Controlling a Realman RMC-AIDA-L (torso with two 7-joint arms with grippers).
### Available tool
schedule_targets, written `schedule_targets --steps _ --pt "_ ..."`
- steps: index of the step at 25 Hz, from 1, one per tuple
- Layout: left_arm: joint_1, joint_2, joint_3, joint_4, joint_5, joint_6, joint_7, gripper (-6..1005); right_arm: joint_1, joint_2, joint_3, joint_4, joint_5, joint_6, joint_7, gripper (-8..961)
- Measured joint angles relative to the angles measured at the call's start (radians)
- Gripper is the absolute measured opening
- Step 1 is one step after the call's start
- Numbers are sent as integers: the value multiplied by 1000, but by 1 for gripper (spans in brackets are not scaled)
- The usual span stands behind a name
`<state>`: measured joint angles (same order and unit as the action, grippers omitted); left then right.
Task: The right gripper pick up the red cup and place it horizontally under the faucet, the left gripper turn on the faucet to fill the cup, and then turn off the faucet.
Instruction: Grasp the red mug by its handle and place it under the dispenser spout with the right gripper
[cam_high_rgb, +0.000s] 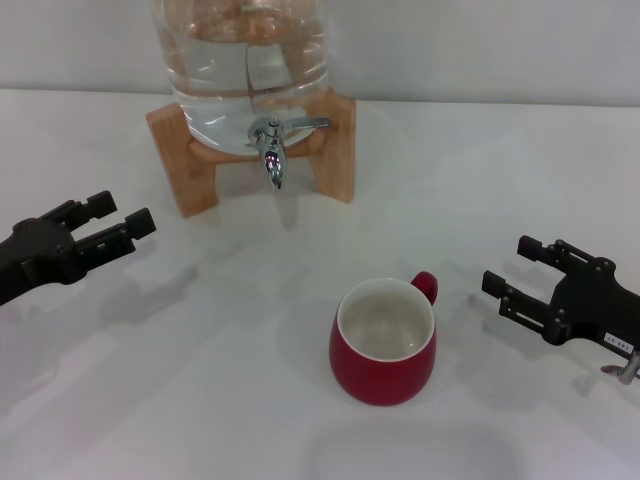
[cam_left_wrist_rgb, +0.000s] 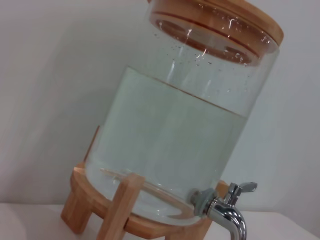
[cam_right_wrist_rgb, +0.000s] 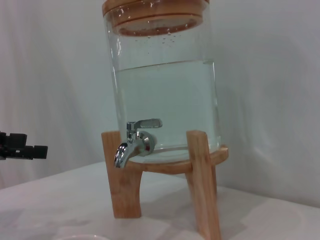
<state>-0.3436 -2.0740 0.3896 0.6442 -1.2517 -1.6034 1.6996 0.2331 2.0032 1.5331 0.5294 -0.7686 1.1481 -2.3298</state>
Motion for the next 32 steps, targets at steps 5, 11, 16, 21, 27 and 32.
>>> schedule_targets --steps 5,11,16,21,27,32 --pt "2 -1 0 0 0 -7 0 887 0 0 3 0 -2 1 18 698" --pt "3 -2 0 0 0 -7 0 887 0 -4 3 0 -3 11 15 793" --pt "3 -1 0 -1 0 -7 0 887 0 -5 -1 0 -12 -3 -17 790" --pt "3 -1 0 -1 0 -7 0 887 5 2 -6 -27 -18 -41 -106 787" --pt "1 -1 2 -2 0 -7 0 887 16 7 -37 -40 -7 -50 -145 785" --pt "4 -1 23 1 11 -7 -5 887 27 8 -43 -35 -5 -50 -149 785"
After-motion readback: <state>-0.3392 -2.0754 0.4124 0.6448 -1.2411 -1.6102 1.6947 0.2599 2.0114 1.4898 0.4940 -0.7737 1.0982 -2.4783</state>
